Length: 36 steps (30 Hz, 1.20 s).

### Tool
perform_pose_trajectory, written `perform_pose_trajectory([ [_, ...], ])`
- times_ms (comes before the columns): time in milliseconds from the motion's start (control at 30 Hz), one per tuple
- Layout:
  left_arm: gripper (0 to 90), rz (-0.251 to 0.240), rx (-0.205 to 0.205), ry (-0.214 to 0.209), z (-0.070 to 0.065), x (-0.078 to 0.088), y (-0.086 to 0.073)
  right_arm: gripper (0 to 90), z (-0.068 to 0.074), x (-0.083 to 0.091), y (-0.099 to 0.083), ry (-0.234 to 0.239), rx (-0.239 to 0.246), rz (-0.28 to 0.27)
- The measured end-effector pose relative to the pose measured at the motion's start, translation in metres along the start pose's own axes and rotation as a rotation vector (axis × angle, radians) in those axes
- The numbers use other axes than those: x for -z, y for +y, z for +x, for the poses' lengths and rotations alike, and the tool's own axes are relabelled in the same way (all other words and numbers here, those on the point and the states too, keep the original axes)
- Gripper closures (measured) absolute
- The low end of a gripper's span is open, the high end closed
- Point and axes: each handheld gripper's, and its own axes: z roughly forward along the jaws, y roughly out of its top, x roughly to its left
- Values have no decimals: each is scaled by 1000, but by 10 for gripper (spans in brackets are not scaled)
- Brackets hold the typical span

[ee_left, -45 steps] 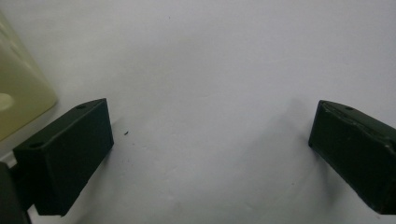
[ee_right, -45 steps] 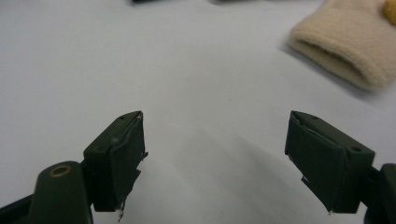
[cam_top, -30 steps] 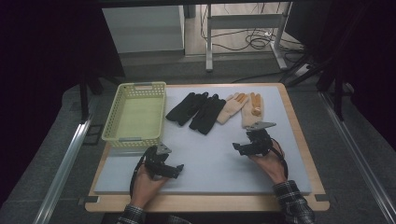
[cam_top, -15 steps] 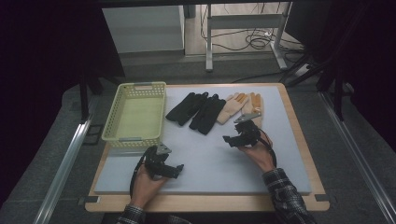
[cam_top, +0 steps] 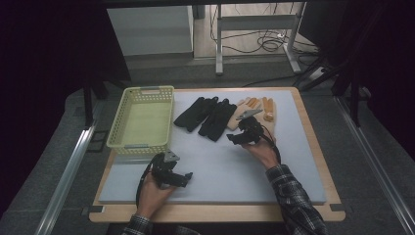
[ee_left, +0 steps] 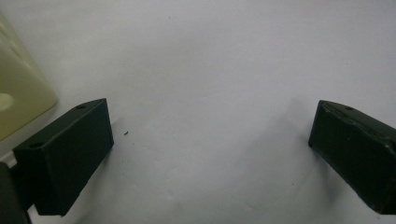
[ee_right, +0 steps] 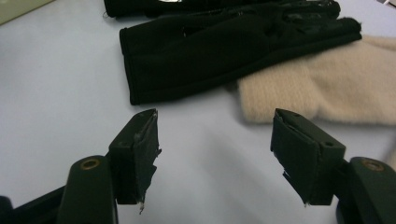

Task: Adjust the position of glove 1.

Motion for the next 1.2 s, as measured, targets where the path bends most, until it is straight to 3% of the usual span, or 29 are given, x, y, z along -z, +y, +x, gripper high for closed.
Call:
perform_pose_trajectory([
  [333,0,0,0,0,0,0,0,337,-3,-15,16,3,-2,2],
  [600,0,0,0,-1,0,0,0,404,-5,-34,36,3,-14,1],
  [833,0,0,1,-1,0,0,0,336,-4,-52,47,-7,-33,-1],
  [1000,0,-1,2,-2,0,0,0,239,-1,-70,55,-60,-19,2],
  [1067,0,-1,2,-2,0,0,0,238,-1,-73,55,-67,-19,9],
  [1167,0,-1,2,-2,0,0,0,268,-1,-84,54,-95,1,47],
  [1200,0,-1,2,-2,0,0,0,356,2,-87,52,-140,43,65],
])
